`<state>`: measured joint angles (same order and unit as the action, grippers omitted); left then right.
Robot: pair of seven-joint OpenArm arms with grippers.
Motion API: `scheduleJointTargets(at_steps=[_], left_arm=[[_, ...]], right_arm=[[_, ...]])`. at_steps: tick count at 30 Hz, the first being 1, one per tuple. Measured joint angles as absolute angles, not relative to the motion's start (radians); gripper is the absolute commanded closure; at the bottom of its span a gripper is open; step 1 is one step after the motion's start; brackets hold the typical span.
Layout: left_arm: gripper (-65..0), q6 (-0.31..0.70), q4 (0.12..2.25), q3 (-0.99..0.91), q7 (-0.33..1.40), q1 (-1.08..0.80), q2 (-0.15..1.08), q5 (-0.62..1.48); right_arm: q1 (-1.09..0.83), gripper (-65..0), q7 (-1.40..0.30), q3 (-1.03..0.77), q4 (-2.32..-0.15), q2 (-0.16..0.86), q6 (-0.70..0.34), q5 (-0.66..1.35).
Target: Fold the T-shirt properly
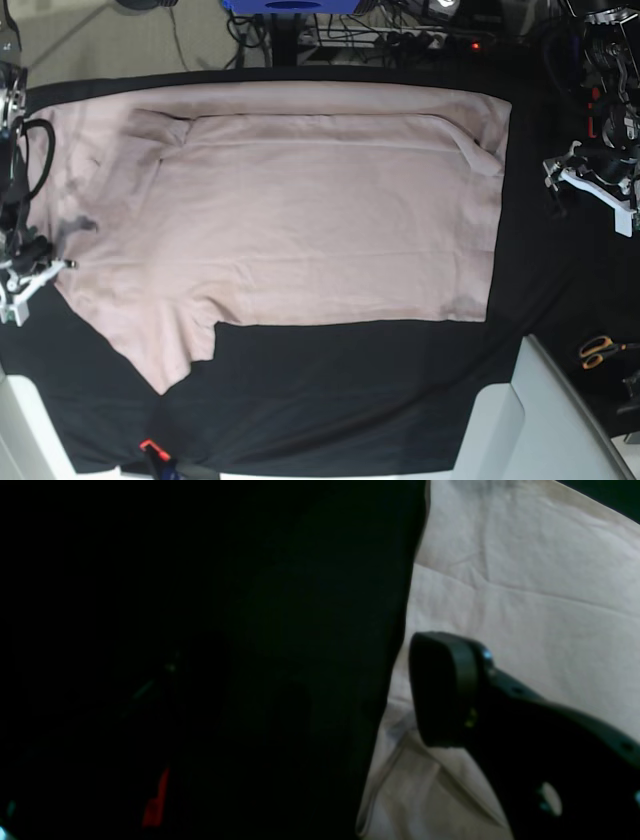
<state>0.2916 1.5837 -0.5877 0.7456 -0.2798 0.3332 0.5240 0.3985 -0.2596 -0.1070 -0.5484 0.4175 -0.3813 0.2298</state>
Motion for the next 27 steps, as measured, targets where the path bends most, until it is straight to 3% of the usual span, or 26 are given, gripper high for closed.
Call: scheduleJointTargets(at_steps=[6, 13, 27], left_arm=[[-54.1, 0.292, 1.584, -0.588, 0.746, -0.279, 0.333, 0.524], [-54.1, 0.292, 1.584, -0.588, 0.746, -0.279, 0.332, 0.524], [-54.1, 0.292, 1.584, -0.587, 0.748, -0.266, 0.33, 0.525]], right_arm=[[0.3, 0.0, -0.411, -0.111, -0.74, 0.417, -0.374, 0.23], [0.162, 0.0, -0.577, -0.236, -0.982, 0.421, -0.376, 0.311], [0.006, 0.0, -0.825, -0.34, -1.359, 0.302, -0.374, 0.313]])
